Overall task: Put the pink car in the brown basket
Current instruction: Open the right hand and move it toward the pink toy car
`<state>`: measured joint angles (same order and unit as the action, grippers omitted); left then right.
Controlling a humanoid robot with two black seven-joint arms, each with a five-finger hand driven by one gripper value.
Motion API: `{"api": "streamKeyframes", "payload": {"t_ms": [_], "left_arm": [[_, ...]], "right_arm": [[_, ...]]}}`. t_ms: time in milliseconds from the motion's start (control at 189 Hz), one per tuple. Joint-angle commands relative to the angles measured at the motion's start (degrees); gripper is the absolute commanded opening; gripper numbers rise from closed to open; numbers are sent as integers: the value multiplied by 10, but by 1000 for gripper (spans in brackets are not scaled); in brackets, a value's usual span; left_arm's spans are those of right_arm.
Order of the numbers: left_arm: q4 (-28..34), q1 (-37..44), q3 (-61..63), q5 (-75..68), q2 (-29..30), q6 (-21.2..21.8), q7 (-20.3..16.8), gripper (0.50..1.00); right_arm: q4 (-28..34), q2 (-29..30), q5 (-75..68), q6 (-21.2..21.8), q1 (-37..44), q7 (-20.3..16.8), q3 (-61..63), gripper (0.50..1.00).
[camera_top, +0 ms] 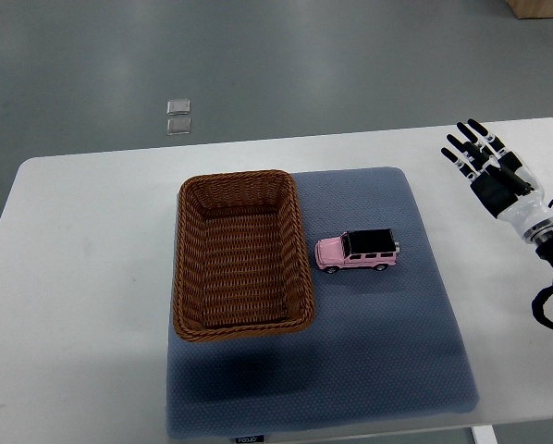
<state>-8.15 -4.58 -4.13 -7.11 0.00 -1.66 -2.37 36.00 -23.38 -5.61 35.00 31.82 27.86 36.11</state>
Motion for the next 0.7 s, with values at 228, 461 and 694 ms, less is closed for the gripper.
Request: {"api": "streamKeyframes", "payload": {"t_ms": [228, 461, 694], "left_arm": [[-2, -1, 0, 0, 0, 0, 0, 1000], [-3, -1, 1, 0, 0, 0, 0, 1000], [-2, -1, 2, 0, 0, 0, 0, 1000]], "right_arm": [[5, -3, 11, 0, 5, -1, -3, 903], [5, -6, 53, 0, 11, -1, -2, 903], [5, -6, 104, 0, 26, -1, -3, 903]]}}
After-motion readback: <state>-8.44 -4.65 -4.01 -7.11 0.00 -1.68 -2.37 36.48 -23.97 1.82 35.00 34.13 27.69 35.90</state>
